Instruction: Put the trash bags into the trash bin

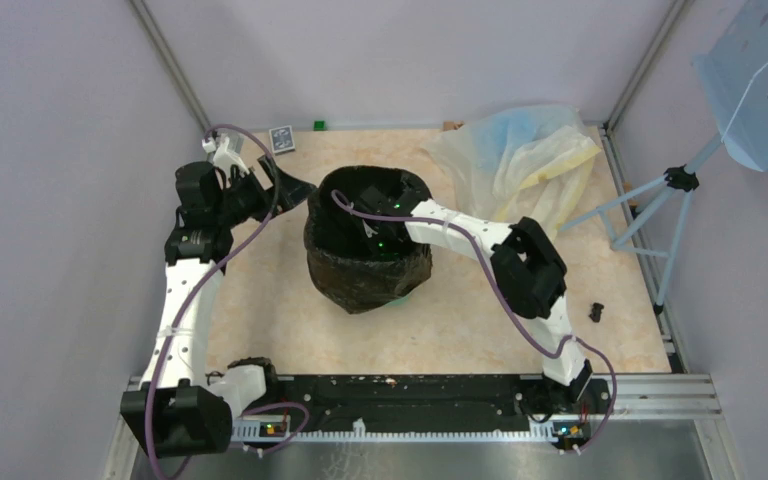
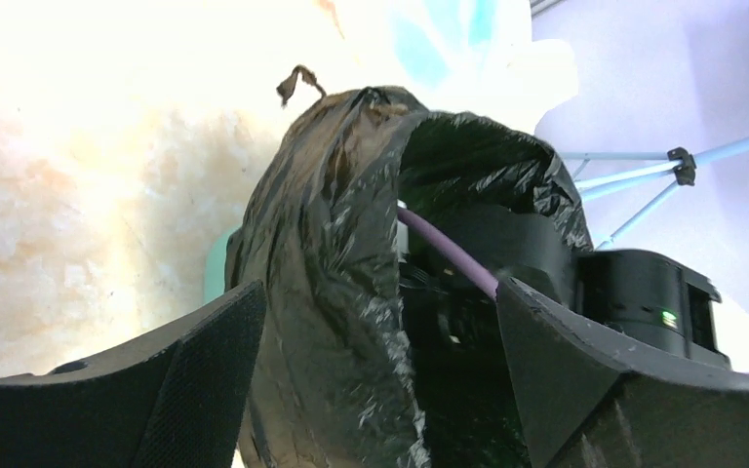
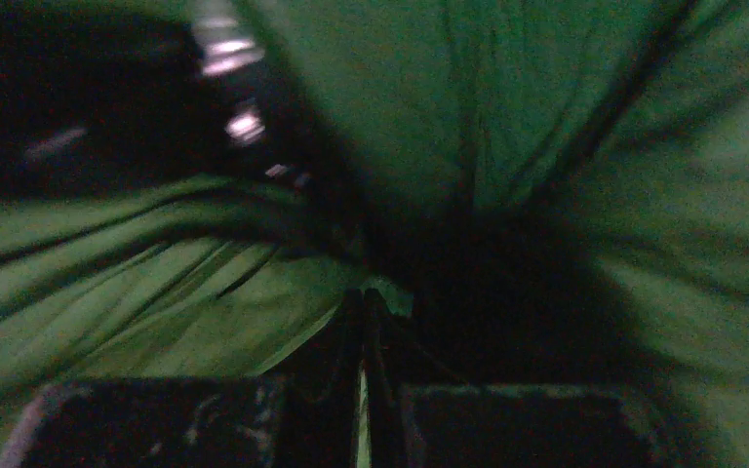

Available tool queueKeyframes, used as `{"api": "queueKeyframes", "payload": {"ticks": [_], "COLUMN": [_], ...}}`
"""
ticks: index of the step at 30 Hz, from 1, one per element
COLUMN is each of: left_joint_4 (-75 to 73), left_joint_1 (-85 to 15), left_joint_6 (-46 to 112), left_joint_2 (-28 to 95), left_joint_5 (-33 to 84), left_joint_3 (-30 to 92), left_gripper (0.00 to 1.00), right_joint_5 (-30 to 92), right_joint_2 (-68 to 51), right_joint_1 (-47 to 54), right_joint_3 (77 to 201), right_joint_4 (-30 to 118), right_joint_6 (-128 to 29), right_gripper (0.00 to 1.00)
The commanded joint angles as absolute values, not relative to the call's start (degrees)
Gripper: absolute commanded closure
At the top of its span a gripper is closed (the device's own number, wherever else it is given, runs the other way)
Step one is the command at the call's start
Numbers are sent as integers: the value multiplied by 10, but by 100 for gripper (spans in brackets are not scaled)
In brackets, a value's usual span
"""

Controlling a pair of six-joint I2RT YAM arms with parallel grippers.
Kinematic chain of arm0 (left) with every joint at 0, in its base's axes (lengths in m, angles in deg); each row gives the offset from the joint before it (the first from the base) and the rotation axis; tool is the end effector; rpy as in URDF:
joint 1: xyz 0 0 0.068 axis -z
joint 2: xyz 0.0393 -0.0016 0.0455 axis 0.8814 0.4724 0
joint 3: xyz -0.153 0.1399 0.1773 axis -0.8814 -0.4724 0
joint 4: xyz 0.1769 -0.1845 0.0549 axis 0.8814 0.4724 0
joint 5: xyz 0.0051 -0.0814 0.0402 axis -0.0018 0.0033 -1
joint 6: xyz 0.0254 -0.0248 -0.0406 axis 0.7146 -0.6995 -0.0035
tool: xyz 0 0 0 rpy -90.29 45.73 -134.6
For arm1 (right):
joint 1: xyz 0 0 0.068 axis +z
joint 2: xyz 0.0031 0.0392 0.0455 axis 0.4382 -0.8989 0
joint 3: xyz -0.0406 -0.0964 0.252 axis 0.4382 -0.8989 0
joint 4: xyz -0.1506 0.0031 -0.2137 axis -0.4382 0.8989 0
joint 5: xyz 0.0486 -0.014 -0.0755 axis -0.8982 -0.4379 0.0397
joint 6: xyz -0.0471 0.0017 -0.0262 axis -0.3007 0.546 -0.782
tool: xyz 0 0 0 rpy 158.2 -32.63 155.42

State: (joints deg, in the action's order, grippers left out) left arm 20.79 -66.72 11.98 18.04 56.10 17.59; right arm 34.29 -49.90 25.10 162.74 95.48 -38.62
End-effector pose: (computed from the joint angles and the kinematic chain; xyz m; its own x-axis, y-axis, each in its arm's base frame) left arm 0.2314 -0.0026 0.3584 -0.5822 -0.4693 -0.6639 0.2381 0.6823 -0.6912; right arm 0.2740 0.3435 0.1898 -0.8164 -0.5311 -0.2266 -0.5676 0.8102 0.1463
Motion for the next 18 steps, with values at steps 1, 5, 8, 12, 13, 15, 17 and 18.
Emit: {"api": "queueKeyframes", "payload": {"ticks": [1,5,8,12,13,15,17,18], "left_joint_4": [191,159,152,270,291,316,341,349], "left_joint_1": [-670,-670,-669,-595,-576,-545,-505,-484], "left_joint_6": [118,100,113,240,265,295,317,325], "left_joint_2": [204,208,211,229,235,243,252,257], "left_joint_5": [559,567,572,401,358,317,258,216], "left_joint_3": [222,217,219,296,313,338,364,370], "left_gripper": [9,12,15,16,16,17,19,20], "right_joint_5": [341,342,347,369,378,400,421,429], "right_joint_2": [-407,-378,-351,-308,-297,-275,-250,-235], "right_joint_1": [252,253,253,253,253,252,250,249], "right_joint_3": [1643,1646,1662,1704,1716,1724,1727,1723], "right_joint_4": [950,950,957,974,977,974,965,957], "right_joint_6": [-389,-392,-396,-402,-402,-400,-396,-396], "right_gripper": [100,100,98,84,78,68,60,55]}}
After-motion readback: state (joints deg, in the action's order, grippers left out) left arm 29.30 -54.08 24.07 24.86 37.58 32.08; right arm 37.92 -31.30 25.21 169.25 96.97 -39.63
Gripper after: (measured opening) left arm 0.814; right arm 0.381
